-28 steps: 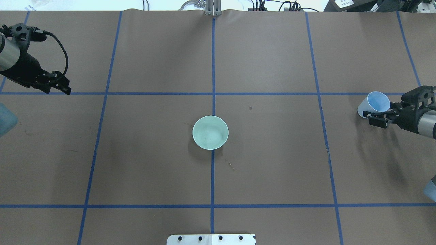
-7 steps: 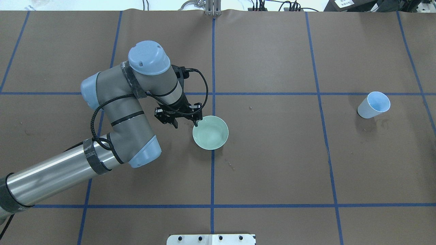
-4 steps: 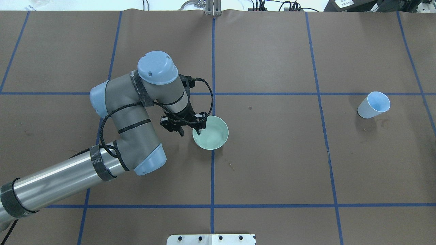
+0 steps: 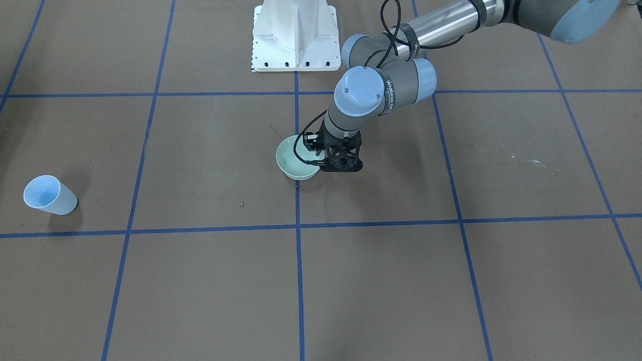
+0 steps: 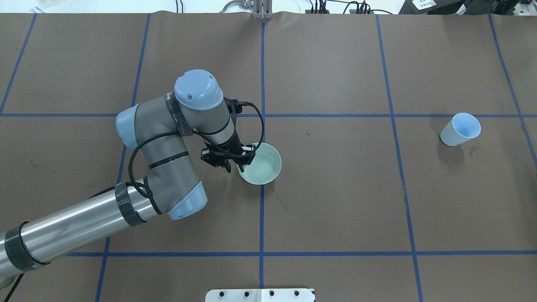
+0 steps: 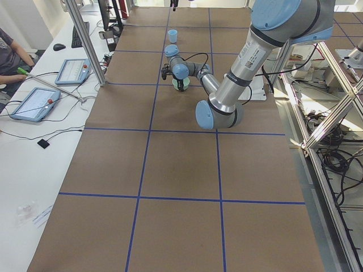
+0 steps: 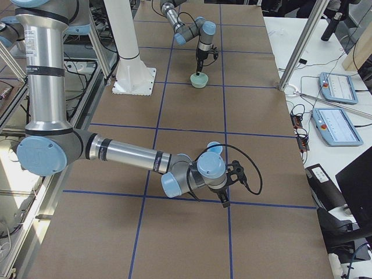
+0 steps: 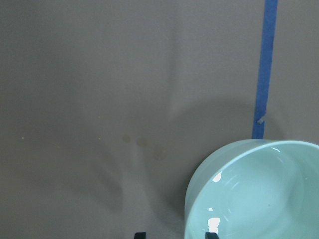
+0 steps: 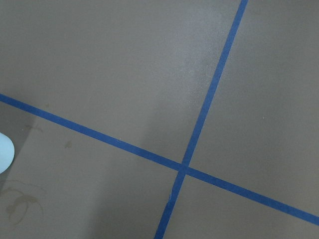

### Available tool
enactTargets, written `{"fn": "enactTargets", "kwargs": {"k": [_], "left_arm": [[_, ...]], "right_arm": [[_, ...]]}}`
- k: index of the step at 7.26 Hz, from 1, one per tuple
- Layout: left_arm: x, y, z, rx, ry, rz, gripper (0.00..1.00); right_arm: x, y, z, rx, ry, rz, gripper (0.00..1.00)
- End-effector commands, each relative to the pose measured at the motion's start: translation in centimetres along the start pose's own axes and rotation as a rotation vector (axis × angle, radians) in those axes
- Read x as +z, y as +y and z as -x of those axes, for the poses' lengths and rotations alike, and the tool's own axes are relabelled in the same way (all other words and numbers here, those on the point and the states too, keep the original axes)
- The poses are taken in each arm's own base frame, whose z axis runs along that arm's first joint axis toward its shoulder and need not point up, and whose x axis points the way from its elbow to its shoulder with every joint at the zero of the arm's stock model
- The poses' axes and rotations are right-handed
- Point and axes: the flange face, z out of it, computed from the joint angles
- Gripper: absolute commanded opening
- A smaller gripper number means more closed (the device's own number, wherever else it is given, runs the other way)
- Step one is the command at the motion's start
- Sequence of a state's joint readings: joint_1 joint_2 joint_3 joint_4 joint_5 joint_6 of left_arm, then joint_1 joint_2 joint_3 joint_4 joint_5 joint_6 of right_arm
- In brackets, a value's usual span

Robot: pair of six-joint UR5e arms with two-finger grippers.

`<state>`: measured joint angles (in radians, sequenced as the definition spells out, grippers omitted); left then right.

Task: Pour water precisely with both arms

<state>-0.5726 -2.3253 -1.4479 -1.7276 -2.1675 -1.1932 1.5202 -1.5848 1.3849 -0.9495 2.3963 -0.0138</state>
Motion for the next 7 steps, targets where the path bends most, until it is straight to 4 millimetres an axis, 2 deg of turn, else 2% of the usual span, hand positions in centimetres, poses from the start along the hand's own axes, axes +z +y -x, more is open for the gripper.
{"fn": "enactTargets", "kwargs": {"k": [1, 2, 3, 4, 5, 6, 7], "left_arm": [[-0.1, 0.0, 0.0, 0.001, 0.002, -0.002, 0.00], [-0.7, -0.2, -0.1, -0.009, 0.006, -0.006, 0.00], [-3.7, -1.8, 0.6, -0.030, 0.030, -0.038, 0.00], [-8.5, -3.9, 2.5, -0.055, 0.085, -0.039, 0.00], [-11.7, -6.0, 7.3, -0.096, 0.120, -0.010, 0.00], [-13.7, -6.1, 12.5, -0.093, 0.129, -0.024, 0.00], [-13.3, -4.9, 18.8, -0.019, 0.099, -0.032, 0.00]], "right_arm": [[0.0, 0.0, 0.0, 0.001, 0.000, 0.001, 0.99], [0.0, 0.0, 0.0, 0.000, -0.001, 0.000, 0.99], [0.0, 0.0, 0.0, 0.000, -0.001, 0.000, 0.99], [0.0, 0.2, 0.0, 0.002, -0.003, 0.002, 0.99], [0.1, 0.3, 0.0, 0.003, -0.003, 0.003, 0.99], [0.1, 0.3, 0.0, 0.005, -0.006, 0.003, 0.99], [0.1, 0.5, 0.0, 0.015, -0.007, 0.004, 0.99]]}}
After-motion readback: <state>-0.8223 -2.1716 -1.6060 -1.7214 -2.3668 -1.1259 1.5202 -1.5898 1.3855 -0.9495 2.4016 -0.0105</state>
